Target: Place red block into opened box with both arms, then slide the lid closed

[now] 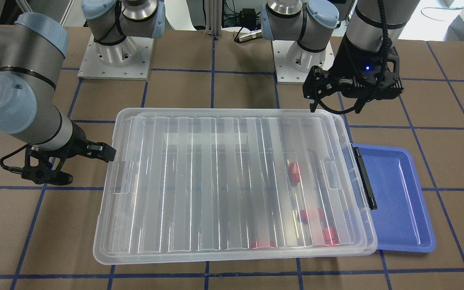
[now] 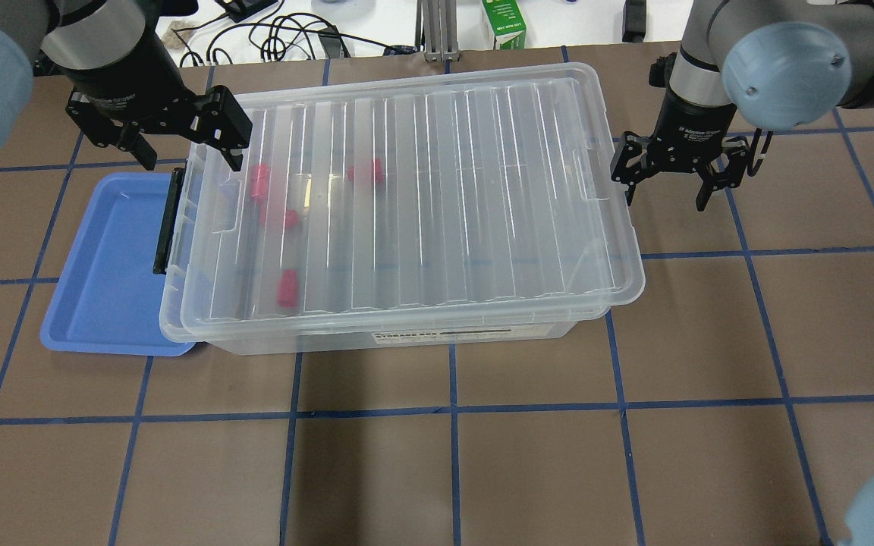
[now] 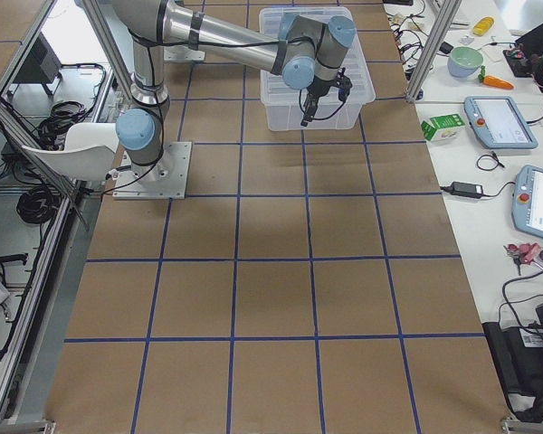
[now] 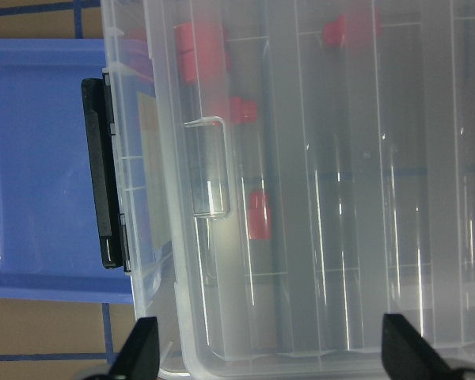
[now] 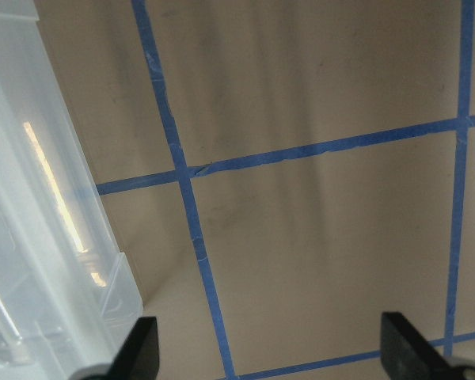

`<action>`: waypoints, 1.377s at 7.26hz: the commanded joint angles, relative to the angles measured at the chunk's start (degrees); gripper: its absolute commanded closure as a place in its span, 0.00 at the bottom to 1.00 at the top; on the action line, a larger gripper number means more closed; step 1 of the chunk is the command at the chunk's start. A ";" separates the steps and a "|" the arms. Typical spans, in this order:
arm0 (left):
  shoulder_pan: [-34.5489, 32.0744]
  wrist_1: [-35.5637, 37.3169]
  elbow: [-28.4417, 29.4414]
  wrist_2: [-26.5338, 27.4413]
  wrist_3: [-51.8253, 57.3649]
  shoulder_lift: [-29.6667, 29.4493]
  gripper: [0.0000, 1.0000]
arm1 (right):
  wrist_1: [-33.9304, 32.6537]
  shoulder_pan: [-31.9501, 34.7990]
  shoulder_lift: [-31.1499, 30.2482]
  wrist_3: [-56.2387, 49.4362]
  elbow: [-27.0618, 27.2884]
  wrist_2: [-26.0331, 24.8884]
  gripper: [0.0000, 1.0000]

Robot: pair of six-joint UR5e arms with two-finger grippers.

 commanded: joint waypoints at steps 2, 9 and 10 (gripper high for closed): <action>0.00 0.00 -0.03 0.01 0.00 0.15 0.00 | 0.00 0.25 0.00 0.16 -0.01 0.14 0.00; 0.00 0.00 0.06 0.01 0.00 0.15 0.00 | 2.36 0.33 -14.30 -0.11 -0.11 1.36 0.00; 0.00 0.00 0.14 0.01 0.09 0.15 0.00 | 2.46 1.03 -15.37 -0.11 -0.01 1.63 0.00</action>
